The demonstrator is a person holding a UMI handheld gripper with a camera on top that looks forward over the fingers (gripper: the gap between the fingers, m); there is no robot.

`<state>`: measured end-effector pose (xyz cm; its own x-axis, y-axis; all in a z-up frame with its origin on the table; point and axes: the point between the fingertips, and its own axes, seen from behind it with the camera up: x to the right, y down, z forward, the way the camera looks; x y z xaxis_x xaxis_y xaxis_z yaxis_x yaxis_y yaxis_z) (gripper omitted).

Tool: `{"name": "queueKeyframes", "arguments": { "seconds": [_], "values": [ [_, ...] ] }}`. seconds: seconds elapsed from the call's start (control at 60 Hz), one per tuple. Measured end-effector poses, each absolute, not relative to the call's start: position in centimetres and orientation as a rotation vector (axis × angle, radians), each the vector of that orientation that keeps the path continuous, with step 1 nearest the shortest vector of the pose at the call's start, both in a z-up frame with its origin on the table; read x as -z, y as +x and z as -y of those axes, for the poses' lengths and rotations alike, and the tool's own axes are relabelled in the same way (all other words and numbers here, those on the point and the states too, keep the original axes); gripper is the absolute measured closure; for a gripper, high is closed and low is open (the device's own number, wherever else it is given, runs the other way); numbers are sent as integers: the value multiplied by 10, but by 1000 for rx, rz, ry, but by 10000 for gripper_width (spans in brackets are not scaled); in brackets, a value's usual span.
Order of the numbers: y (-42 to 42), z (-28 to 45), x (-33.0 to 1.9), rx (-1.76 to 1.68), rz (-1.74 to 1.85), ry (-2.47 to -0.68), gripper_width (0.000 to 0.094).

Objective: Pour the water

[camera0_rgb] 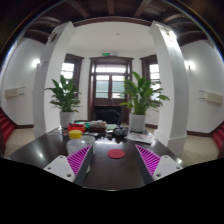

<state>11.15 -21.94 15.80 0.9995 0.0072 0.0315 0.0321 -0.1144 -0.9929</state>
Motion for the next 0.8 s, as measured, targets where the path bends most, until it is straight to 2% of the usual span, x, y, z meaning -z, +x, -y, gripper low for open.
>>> {"name": "queueKeyframes", "arguments": {
  "seconds": [0.1,0.117,0.15,0.267,0.533,0.633,0.65,0.683,0.8],
  "values": [
    [73,223,-141,-51,91,-1679,86],
    [80,210,-155,-65,100,-1680,85],
    [49,224,-130,-89,116,-1683,86],
    [1,206,-107,-130,147,-1699,85],
    [-19,137,-80,-92,151,-1742,92],
    [-25,122,-82,-111,130,-1724,176],
    [-24,120,-82,-110,126,-1721,265],
    [-21,117,-80,-93,119,-1729,350],
    [-21,111,-79,-82,103,-1728,437]
  ]
}}
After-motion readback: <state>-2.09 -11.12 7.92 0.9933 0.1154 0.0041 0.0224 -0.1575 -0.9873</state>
